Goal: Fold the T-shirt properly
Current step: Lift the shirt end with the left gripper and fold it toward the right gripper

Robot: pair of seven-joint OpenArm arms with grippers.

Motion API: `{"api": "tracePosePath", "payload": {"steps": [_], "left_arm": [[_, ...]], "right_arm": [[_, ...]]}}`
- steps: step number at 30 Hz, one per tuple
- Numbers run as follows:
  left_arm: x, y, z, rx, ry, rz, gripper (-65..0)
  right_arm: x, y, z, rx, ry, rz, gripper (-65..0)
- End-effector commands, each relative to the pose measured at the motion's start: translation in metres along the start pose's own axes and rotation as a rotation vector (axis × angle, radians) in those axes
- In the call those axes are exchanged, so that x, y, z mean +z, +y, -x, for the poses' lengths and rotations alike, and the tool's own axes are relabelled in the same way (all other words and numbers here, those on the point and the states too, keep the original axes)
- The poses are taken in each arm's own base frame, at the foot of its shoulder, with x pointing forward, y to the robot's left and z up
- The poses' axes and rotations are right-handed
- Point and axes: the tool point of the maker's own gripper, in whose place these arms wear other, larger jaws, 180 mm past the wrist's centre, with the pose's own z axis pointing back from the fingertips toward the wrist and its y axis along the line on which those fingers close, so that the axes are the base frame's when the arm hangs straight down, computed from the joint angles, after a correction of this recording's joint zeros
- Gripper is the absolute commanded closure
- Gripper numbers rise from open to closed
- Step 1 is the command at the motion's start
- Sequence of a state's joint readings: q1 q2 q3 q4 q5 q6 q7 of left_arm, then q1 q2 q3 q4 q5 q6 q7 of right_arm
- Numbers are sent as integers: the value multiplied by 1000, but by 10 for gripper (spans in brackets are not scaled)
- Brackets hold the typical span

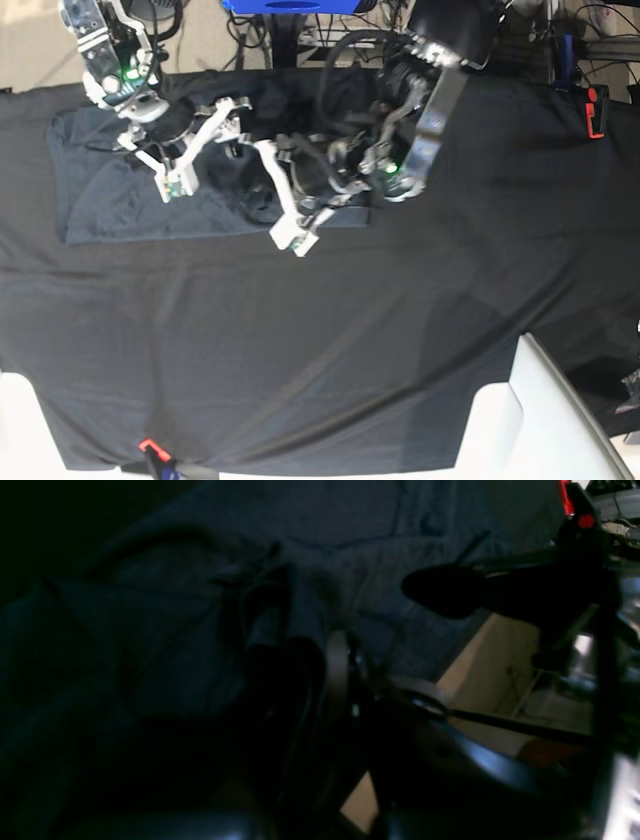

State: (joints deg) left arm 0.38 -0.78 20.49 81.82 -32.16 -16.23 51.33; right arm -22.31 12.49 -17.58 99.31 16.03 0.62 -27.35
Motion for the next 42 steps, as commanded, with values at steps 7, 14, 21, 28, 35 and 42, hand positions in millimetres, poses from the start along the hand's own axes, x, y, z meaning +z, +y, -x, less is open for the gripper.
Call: {"api": "tracePosePath", "payload": {"steps": [7, 14, 21, 28, 35, 42], "left_arm": [[-4, -12, -22, 5, -51, 37, 0], [-6, -16, -32, 0, -68, 46, 0], [-9, -22, -42, -6, -83, 58, 0], [-17, -24, -42, 14, -70, 69, -81], [-19, -36, -59, 4, -94, 94, -421], [8, -22, -88, -50, -182, 51, -490]], "right_arm": [[7, 3, -13, 0, -98, -8, -476], [7, 3, -13, 1, -99, -8, -476], [6, 3, -14, 1, -101, -8, -476], [6, 3, -14, 0, -100, -8, -476], [7, -7, -16, -18, -109, 20, -476], [14, -24, -21, -35, -130, 65, -474]]}}
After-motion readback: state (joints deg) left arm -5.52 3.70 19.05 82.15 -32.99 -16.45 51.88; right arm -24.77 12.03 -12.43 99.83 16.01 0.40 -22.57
